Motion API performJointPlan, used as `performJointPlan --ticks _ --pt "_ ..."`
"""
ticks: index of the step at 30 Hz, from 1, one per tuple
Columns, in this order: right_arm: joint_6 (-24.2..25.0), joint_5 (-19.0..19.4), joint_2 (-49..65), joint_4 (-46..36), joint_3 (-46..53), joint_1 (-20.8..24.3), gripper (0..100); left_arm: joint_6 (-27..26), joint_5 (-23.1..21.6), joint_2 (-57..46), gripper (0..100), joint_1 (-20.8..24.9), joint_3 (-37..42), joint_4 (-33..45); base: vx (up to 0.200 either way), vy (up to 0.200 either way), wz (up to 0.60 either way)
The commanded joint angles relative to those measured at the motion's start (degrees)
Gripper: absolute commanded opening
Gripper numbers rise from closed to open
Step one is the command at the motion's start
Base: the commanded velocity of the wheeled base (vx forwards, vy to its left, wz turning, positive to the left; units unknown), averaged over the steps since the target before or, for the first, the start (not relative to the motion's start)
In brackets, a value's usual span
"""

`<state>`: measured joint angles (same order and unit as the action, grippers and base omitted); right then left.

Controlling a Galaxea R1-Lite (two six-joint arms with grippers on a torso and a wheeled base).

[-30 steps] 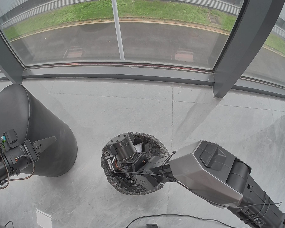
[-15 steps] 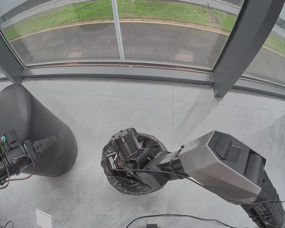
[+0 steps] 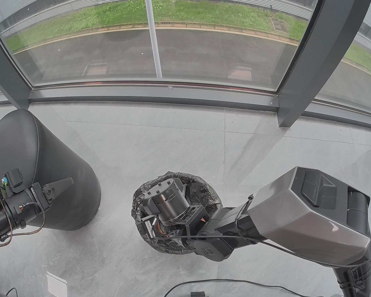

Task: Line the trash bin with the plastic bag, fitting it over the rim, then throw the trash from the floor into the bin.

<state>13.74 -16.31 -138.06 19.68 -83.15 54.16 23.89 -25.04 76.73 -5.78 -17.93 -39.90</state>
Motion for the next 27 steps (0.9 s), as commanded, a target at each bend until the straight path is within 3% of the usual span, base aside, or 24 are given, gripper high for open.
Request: performJointPlan --ticks 1,11,27 --pt "0.06 0.14 -1.60 -0.08 -1.31 0.24 100 0.01 -0.01 0.00 100 -0.02 0.00 0.00 0.000 0.000 0.00" --pt "0.15 1.81 -5.99 -0.25 -4.39 -0.90 100 0.01 -0.01 0.53 100 -0.02 0.00 0.00 0.000 0.000 0.00" --pt "0.24 5.15 -11.36 -3.24 -11.42 -7.05 100 -0.08 -0.01 1.58 100 -0.02 0.00 0.00 0.000 0.000 0.00"
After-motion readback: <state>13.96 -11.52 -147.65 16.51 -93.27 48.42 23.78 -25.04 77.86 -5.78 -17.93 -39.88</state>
